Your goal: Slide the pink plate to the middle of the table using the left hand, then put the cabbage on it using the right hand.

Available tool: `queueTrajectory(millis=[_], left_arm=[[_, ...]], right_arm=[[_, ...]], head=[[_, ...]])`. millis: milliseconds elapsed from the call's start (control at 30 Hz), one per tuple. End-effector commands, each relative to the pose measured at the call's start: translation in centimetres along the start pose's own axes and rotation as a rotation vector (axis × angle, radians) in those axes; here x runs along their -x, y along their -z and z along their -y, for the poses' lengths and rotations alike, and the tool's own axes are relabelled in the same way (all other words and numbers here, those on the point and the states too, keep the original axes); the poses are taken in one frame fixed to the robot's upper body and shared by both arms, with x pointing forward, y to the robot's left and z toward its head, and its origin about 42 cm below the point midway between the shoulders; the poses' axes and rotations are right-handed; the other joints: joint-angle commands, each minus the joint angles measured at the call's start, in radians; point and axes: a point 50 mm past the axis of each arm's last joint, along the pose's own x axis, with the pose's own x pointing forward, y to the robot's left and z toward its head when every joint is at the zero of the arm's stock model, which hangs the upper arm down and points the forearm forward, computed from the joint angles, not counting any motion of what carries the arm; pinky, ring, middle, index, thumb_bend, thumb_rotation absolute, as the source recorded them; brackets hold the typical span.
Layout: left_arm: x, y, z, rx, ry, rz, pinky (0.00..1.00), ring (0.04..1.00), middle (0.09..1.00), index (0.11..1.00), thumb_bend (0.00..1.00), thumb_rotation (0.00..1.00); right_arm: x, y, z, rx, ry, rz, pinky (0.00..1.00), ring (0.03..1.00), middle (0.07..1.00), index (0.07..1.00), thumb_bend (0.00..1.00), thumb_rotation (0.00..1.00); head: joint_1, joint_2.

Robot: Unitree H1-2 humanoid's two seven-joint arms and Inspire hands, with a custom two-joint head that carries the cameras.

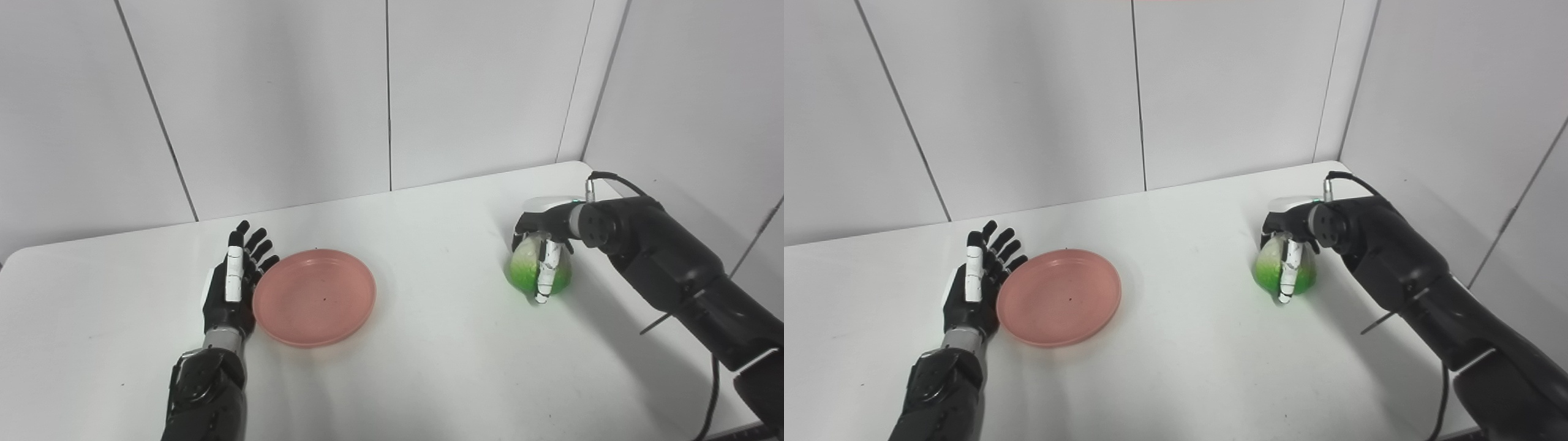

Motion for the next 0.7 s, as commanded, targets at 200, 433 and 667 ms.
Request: queueTrajectory(millis=[200,433,667], left_arm=[[0.3,0.9,0.0,0.007,-0.001,-0.056,0.82,0.902,0.910,0.945,1.00,0.87],[0.1,0.8,0.0,0.005,0.003,-0.056,0.82,0.901,0.914,0.945,1.00,0.87],[0.0,0.7,-0.1,-0.002,0.007,-0.056,0.81,0.900,0.915,0.946,1.00,0.87]], right_arm=[[-0.5,1.8,-1.1,0.095,-0.054,-0.043,0.66,0.671,0.638,0.480,0.52,0.09],[-0.2,1.5,-0.8,0.075,-0.030,-0.022,0.51,0.545,0.551,0.479,0.52,0.06],[1.3,0.2,1.0,0.056,0.011,0.065,0.39,0.435,0.528,0.459,0.52,0.00]], head=[[0.004,0.001],[0.003,0.001],[0.002,0.003]])
